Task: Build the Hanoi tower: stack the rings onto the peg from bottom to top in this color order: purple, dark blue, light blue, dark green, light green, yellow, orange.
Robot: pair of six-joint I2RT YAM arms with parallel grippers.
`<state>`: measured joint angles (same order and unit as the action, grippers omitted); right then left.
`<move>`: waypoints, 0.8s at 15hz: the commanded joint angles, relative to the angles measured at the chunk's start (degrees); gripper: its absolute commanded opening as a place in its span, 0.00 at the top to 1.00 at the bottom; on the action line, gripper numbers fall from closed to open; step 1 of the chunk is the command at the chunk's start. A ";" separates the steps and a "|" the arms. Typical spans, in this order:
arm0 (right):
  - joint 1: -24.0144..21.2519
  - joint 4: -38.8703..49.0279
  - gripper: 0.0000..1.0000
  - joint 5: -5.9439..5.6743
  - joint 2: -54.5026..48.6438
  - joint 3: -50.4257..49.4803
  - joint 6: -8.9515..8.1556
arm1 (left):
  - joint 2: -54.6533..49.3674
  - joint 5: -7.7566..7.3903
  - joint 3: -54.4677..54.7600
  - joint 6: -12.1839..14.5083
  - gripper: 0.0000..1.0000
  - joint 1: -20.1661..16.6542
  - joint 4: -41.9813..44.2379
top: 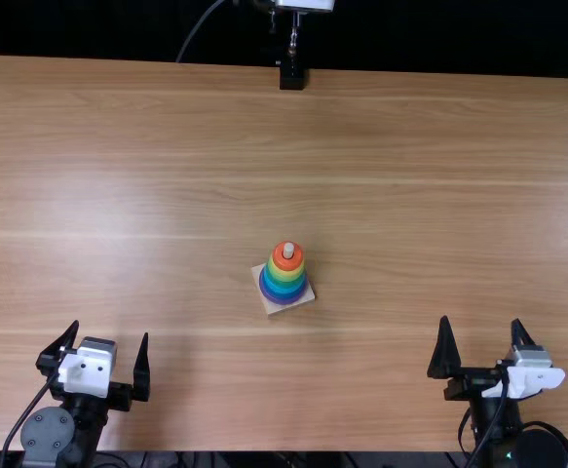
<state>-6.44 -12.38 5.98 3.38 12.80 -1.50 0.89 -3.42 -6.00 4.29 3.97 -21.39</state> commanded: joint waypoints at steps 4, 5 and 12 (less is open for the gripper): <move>0.20 -0.02 0.00 -4.18 -3.38 -5.59 0.34 | -0.89 -0.90 6.00 0.77 0.00 -0.63 -4.66; 0.20 0.09 0.00 -4.18 -3.38 -6.56 0.55 | -0.89 -0.90 6.00 0.77 0.00 -0.63 -4.66; 0.02 -0.65 0.00 -4.08 -3.38 -12.09 0.55 | -0.89 -0.90 6.00 0.77 0.00 -0.63 -4.66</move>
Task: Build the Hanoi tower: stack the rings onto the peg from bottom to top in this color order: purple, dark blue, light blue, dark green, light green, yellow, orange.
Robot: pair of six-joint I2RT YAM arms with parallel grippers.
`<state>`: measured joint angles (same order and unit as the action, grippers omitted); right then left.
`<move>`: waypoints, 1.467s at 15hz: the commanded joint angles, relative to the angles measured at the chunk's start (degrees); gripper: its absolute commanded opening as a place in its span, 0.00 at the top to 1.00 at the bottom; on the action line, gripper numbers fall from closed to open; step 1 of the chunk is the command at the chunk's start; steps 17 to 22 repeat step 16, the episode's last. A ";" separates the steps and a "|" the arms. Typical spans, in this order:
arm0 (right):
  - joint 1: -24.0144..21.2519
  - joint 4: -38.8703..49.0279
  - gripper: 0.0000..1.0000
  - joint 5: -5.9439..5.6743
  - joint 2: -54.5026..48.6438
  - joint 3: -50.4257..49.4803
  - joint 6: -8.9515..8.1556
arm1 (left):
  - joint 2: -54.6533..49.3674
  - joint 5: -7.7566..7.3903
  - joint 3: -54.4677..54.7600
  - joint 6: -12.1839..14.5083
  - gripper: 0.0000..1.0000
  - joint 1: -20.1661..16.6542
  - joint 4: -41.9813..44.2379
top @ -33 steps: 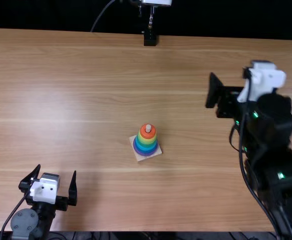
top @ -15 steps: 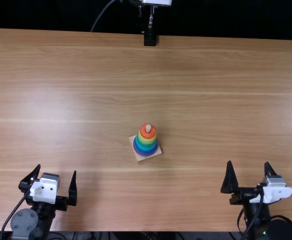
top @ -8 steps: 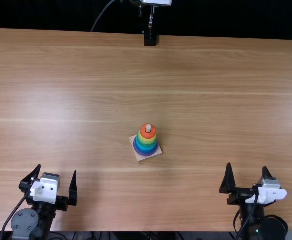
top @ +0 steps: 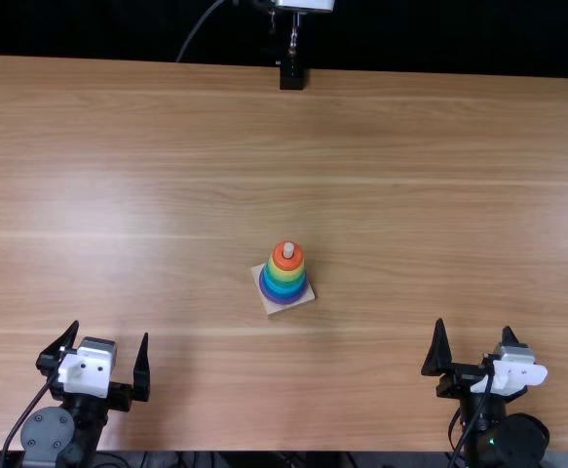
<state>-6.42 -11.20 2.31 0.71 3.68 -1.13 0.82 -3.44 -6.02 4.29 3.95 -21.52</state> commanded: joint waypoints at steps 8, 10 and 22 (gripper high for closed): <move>-0.18 -7.00 0.00 -0.30 -0.71 -2.98 -0.03 | -0.82 -0.88 6.02 0.77 0.00 -0.61 -4.53; -0.18 -7.00 0.00 -0.30 -0.71 -2.98 -0.03 | -0.82 -0.88 6.02 0.77 0.00 -0.61 -4.53; -0.18 -7.00 0.00 -0.30 -0.71 -2.98 -0.03 | -0.82 -0.88 6.02 0.77 0.00 -0.61 -4.53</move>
